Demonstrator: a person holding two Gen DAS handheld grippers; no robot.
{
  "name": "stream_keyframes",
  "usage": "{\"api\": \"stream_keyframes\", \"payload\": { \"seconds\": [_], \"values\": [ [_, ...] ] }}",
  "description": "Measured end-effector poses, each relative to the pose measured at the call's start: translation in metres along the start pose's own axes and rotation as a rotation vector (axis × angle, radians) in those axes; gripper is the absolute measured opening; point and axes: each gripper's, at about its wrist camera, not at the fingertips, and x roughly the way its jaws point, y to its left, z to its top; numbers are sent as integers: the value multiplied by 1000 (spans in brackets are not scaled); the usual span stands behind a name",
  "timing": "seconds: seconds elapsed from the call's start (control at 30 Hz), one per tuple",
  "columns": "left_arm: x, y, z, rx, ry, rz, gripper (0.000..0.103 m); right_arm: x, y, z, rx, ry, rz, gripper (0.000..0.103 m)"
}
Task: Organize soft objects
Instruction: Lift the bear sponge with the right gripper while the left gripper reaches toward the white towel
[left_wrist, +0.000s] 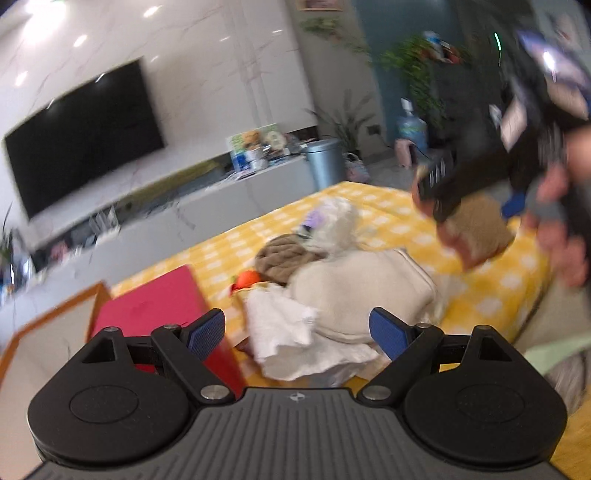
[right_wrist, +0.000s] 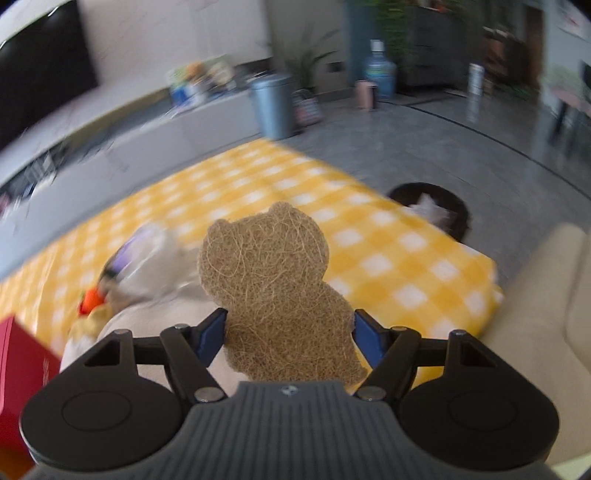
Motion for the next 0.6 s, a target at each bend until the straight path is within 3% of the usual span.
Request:
{"api": "stream_keyframes", "payload": {
  "seconds": [0.1,0.2,0.3,0.6],
  "values": [
    [9,-25,-7,153,-24,-23,103,1,-25,0,91,16,8,72],
    [21,-47,-14,246,-27,-25,103,16,-34,-3,117,88,50,72],
    [35,-64,-18,298,-19,-47,103,26,-33,-5,117,135,75,72],
    [85,-71,-24,399,20,-18,103,26,-23,-3,63,117,67,72]
  ]
}}
